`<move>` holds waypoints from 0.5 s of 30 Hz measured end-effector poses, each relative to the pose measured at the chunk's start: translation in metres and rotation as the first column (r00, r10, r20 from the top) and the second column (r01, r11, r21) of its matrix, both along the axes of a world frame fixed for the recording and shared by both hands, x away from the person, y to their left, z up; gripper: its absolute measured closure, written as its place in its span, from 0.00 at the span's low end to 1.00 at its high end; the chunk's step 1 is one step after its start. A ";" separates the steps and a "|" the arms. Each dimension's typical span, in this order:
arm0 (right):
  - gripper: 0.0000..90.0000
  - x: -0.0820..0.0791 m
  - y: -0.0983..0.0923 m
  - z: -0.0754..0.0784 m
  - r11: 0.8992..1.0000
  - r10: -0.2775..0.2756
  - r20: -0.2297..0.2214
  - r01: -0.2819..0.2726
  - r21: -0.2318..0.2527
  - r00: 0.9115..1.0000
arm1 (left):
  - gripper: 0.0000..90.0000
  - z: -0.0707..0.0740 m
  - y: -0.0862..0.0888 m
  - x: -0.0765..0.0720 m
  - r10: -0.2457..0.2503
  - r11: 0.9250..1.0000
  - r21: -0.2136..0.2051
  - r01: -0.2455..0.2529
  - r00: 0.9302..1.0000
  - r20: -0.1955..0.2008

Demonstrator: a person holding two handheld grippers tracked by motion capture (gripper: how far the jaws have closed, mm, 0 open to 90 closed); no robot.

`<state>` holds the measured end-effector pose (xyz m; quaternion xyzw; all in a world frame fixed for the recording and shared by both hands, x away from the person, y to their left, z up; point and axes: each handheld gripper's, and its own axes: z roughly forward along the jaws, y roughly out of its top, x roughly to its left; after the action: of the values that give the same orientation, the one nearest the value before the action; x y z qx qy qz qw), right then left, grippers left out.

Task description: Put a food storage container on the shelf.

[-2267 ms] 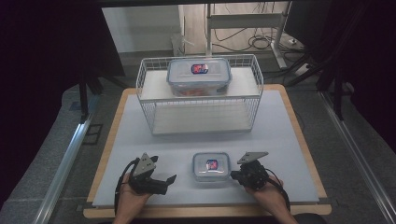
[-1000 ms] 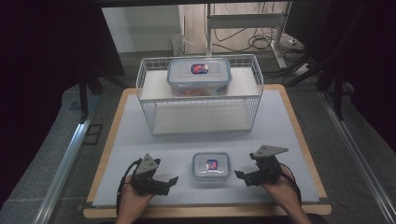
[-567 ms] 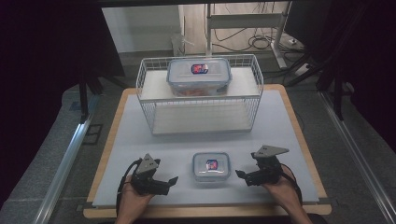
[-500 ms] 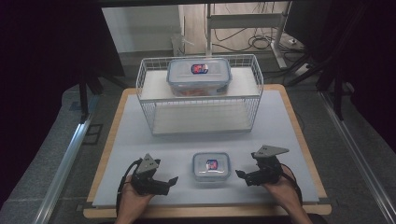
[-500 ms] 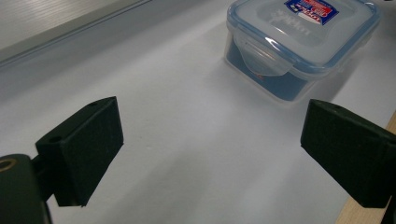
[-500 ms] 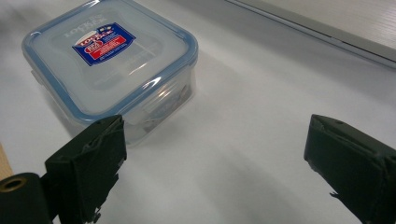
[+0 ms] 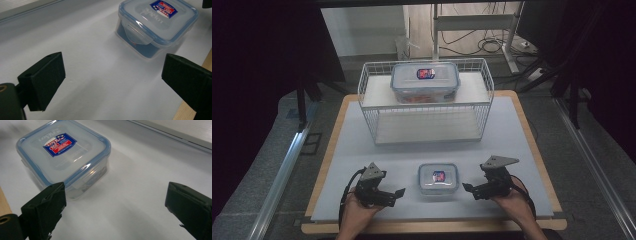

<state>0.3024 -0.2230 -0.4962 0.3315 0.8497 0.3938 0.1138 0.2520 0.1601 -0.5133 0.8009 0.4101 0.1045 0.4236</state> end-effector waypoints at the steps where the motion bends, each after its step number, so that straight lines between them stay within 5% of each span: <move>1: 0.03 0.000 0.001 0.000 1.000 0.002 -0.003 -0.002 -0.003 1.000 | 0.06 0.000 -0.001 0.000 -0.003 1.000 0.004 0.003 1.000 -0.002; 15: 0.02 0.000 0.007 0.004 1.000 0.007 -0.042 -0.007 0.005 0.999 | 0.17 0.001 -0.008 0.006 -0.016 0.999 -0.038 0.014 0.999 -0.037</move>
<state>0.3026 -0.2162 -0.4921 0.3370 0.8521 0.3893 0.0936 0.2580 0.1519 -0.5121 0.7977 0.4138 0.0789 0.4316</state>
